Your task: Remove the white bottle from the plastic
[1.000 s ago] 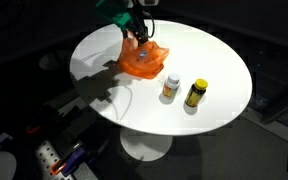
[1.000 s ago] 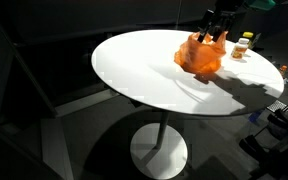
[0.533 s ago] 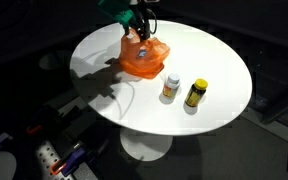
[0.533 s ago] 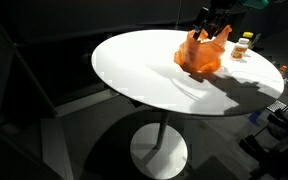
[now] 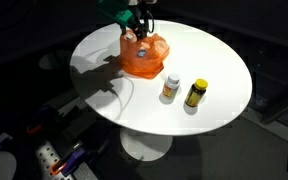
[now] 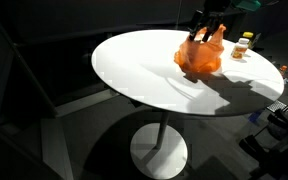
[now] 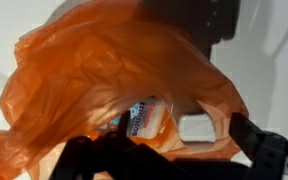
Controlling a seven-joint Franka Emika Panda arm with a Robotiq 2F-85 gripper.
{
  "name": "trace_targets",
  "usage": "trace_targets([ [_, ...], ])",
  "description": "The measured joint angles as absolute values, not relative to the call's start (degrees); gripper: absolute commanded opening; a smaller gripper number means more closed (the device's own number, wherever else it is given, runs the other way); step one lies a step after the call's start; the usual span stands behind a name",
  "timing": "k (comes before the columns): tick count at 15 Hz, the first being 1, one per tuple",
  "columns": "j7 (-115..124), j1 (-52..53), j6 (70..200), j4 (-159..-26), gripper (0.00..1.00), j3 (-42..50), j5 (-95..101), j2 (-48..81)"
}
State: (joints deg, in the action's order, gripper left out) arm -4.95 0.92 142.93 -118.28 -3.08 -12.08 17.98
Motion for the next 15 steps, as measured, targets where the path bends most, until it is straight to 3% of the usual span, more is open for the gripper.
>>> trace_targets([
  [1,-4.95,0.93,142.23,-118.03,0.98,-3.28,-12.08,18.17],
  [3,-4.95,1.05,141.18,-117.63,0.73,-3.49,-12.04,18.37],
  [5,-4.95,1.13,140.82,-117.30,0.65,-3.50,-11.72,18.47],
  [11,-4.94,1.13,140.84,-116.41,0.15,-3.43,-8.68,18.55],
  [15,-4.91,1.15,140.79,-116.19,0.12,-3.42,-7.78,18.15],
])
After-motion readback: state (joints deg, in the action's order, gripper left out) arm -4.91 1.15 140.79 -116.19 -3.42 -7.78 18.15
